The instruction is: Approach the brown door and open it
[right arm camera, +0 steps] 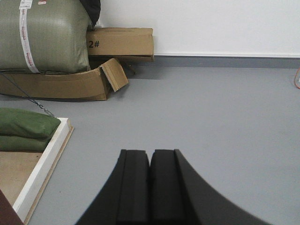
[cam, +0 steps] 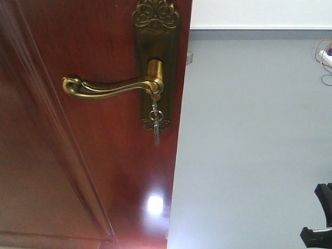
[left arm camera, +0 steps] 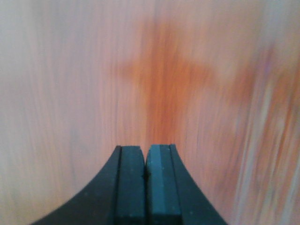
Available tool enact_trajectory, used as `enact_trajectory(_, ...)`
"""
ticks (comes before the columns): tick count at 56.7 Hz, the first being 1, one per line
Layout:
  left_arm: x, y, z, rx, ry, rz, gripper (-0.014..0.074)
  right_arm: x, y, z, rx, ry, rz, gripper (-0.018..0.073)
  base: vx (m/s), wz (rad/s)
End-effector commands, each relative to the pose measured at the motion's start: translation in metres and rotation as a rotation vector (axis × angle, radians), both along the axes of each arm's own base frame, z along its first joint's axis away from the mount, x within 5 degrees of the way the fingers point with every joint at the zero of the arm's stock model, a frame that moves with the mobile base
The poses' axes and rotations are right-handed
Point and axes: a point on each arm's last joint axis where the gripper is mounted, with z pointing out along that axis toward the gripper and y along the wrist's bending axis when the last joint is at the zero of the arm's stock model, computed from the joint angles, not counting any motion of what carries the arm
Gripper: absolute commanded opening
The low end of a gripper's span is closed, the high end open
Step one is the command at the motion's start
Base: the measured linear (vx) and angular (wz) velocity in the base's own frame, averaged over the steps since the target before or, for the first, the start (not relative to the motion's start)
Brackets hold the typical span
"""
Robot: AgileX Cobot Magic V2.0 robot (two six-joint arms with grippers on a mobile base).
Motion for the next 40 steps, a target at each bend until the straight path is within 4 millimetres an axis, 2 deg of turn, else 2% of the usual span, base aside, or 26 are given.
enact_trajectory(1,-0.0027,-0.0008,0.0133,-0.037,-0.107,-0.01,-0.0003,0.0017,-0.0005,0.006,-0.007,-0.08,-0.005,0.0,0.0,0.0)
enact_trajectory(40,-0.0027,-0.0008,0.0133,-0.036,-0.107,-0.01,-0.0003,0.0017,-0.0005,0.006,-0.007,-0.08,-0.005,0.0,0.0,0.0)
